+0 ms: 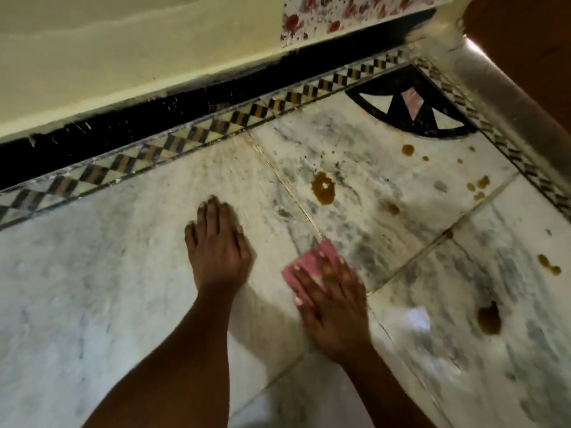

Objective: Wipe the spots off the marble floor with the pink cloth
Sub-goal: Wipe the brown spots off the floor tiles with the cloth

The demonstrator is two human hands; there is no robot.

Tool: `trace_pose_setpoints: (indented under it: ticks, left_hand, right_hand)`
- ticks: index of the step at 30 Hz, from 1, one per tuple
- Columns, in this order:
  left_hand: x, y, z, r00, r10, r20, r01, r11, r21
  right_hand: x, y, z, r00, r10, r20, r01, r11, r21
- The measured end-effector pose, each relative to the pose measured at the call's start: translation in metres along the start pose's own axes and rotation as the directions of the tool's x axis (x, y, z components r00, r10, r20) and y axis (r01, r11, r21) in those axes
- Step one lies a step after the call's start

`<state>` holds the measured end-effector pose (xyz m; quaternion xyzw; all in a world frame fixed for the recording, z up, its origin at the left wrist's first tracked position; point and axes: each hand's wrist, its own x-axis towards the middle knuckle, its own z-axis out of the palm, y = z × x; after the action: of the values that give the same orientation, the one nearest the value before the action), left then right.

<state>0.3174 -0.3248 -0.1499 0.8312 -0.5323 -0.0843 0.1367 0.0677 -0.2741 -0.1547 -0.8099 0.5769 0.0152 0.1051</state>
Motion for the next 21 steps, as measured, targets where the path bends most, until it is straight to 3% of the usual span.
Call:
trace_pose_setpoints:
  ticks: [3, 5, 8, 12, 15, 18, 21]
  left_hand:
    - [0.002, 0.000, 0.003, 1.000, -0.005, 0.000, 0.005, 1.000, 0.024]
    - [0.002, -0.002, 0.005, 1.000, -0.015, 0.002, 0.015, 0.999, 0.039]
    - [0.003, -0.001, 0.008, 1.000, -0.008, -0.001, 0.008, 0.998, 0.067]
    - [0.005, -0.001, 0.006, 1.000, -0.010, 0.011, 0.009, 0.997, 0.072]
    - [0.004, -0.001, 0.005, 1.000, -0.005, 0.015, 0.004, 0.998, 0.063]
    - [0.006, -0.002, 0.008, 1.000, -0.009, 0.005, 0.009, 0.998, 0.068]
    - [0.005, -0.002, 0.011, 1.000, -0.006, 0.007, 0.005, 0.998, 0.064]
  right_hand:
    - [0.024, 0.002, 0.004, 0.925, 0.369, -0.094, -0.355, 0.925, 0.136]
    - [0.071, -0.014, 0.005, 0.869, 0.483, -0.107, -0.452, 0.864, 0.222]
    - [0.118, -0.040, 0.003, 0.950, 0.313, -0.013, -0.307, 0.938, 0.160]
    - [0.078, -0.041, 0.008, 0.990, 0.138, -0.042, -0.134, 0.988, 0.083]
    - [0.060, -0.022, 0.001, 0.953, 0.283, -0.111, -0.270, 0.955, 0.120]
    - [0.128, -0.018, -0.001, 0.865, 0.496, -0.068, -0.475, 0.856, 0.203]
    - [0.193, -0.041, -0.005, 0.893, 0.450, 0.031, -0.446, 0.871, 0.204]
